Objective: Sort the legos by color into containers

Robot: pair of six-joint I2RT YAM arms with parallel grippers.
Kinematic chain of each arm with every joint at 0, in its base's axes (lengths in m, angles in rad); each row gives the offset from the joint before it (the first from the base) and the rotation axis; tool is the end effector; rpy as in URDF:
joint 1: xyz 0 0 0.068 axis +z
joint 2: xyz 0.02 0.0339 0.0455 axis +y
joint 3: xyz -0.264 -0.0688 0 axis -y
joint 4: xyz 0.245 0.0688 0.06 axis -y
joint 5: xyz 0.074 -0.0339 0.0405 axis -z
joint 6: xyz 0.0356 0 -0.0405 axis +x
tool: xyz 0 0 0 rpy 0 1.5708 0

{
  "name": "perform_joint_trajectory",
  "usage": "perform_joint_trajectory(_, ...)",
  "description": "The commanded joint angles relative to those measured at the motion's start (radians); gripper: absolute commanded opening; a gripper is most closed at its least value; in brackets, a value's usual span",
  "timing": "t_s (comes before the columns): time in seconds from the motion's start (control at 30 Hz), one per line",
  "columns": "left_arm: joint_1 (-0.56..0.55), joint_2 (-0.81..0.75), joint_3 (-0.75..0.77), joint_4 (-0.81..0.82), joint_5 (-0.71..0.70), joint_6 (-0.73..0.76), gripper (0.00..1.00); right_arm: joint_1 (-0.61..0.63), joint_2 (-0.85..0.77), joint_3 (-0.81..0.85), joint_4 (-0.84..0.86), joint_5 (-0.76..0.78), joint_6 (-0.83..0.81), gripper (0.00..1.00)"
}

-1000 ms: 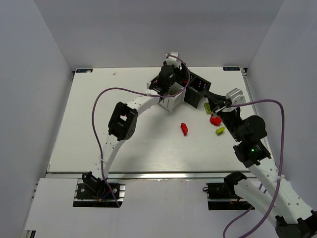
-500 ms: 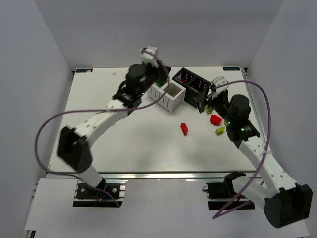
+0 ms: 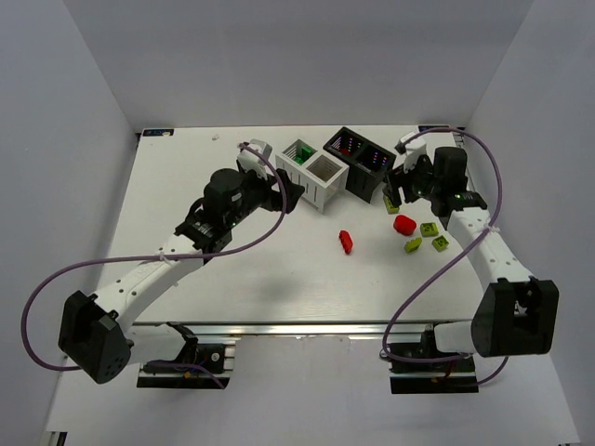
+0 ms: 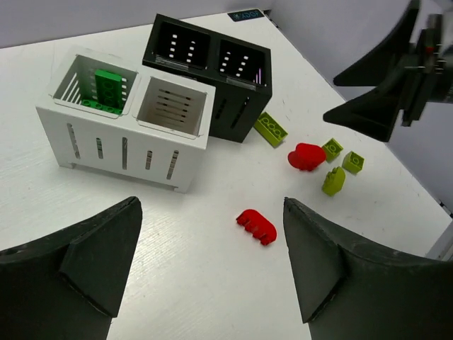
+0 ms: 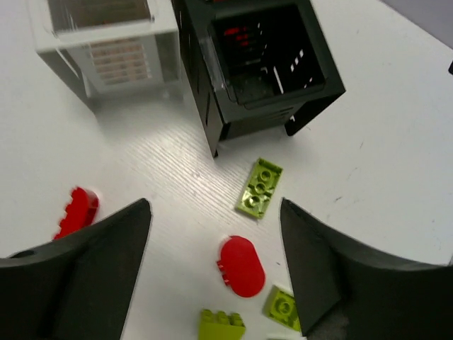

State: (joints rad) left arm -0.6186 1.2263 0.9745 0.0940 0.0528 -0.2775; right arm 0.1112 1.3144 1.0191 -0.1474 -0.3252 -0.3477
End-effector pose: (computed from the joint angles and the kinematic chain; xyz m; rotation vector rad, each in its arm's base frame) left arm 0.2362 -0.1704 0.3418 0.3417 1.7475 -0.7005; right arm 0.2991 0.0448 0.3088 -0.6512 1.8836 0.1750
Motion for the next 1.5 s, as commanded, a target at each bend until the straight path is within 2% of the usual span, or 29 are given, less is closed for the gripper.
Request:
perform_joint_trajectory(0.0,0.003,-0.042,0.020,-0.030,0.056,0.021,0.90,-0.011,0.058,0.087,-0.154,-0.051,-0.172,0.71)
perform_joint_trajectory(0.07,0.003,-0.051,-0.005,-0.019,-0.008,0.034,0.91,-0.011,0.118,0.117,-0.221,-0.046,-0.233,0.65)
perform_joint_trajectory(0.1,0.003,-0.048,-0.007,-0.019,-0.020,0.037,0.90,-0.011,0.135,0.122,-0.240,-0.040,-0.261,0.58)
perform_joint_trajectory(0.27,0.014,-0.042,0.024,-0.060,-0.028,0.052,0.91,-0.005,0.239,0.137,-0.322,0.033,-0.339,0.52)
perform_joint_trajectory(0.5,0.023,-0.099,-0.003,-0.031,-0.039,0.058,0.92,0.030,0.310,0.148,-0.334,0.162,-0.347,0.54)
perform_joint_trajectory(0.53,0.023,-0.097,-0.003,-0.031,-0.039,0.060,0.92,0.034,0.325,0.153,-0.334,0.176,-0.341,0.56)
perform_joint_trajectory(0.6,0.023,-0.088,-0.003,-0.033,-0.038,0.061,0.92,0.045,0.338,0.151,-0.328,0.222,-0.338,0.72)
perform_joint_trajectory(0.77,0.023,-0.059,-0.002,-0.033,-0.019,0.060,0.92,0.050,0.355,0.147,-0.310,0.276,-0.330,0.77)
perform_joint_trajectory(1.07,0.023,-0.048,-0.005,-0.028,-0.011,0.061,0.92,0.048,0.411,0.139,-0.281,0.302,-0.344,0.74)
perform_joint_trajectory(1.47,0.023,-0.051,-0.005,-0.027,-0.013,0.067,0.92,0.047,0.473,0.154,-0.287,0.321,-0.347,0.58)
